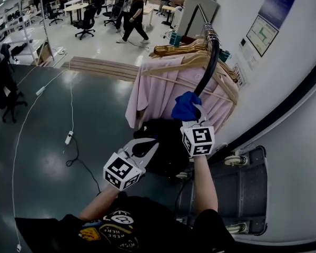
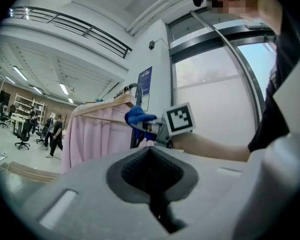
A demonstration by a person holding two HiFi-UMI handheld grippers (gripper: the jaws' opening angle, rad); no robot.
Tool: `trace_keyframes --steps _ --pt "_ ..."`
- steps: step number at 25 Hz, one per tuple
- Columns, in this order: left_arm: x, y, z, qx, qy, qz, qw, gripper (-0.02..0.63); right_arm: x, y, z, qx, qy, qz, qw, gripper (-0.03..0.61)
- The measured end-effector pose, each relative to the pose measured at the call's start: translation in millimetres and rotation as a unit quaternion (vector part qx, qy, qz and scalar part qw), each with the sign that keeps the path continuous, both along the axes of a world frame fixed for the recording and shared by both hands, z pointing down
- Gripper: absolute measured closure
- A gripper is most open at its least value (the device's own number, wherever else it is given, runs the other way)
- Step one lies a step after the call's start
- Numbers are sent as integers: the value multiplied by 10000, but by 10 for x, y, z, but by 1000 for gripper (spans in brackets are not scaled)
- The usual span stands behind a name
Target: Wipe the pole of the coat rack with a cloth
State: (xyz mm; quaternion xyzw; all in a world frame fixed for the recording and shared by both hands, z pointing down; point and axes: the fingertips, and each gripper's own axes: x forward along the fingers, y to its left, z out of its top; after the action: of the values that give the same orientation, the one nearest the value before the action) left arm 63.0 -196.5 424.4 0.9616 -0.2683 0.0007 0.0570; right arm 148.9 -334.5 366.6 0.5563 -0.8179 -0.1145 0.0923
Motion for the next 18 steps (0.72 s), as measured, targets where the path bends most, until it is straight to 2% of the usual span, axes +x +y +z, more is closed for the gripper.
trace_keyframes --steps 3,8,11,14,18 --pt "46 -9 -21 40 -20 55 10000 614 21 20 209 49 -120 -16 9999 545" --pt "60 -70 -81 123 -11 6 9999 614 55 26 4 -31 -150 -58 9999 545" --pt "27 -107 -159 220 9 -12 9998 614 96 15 -481 427 -211 -11 9989 545" --pt "-13 -111 -178 218 56 -33 9997 614 125 -40 -1084 894 7 166 9959 548" --pt "7 -50 -102 100 91 17 9999 614 235 -286 -1726 1147 119 547 9918 547"
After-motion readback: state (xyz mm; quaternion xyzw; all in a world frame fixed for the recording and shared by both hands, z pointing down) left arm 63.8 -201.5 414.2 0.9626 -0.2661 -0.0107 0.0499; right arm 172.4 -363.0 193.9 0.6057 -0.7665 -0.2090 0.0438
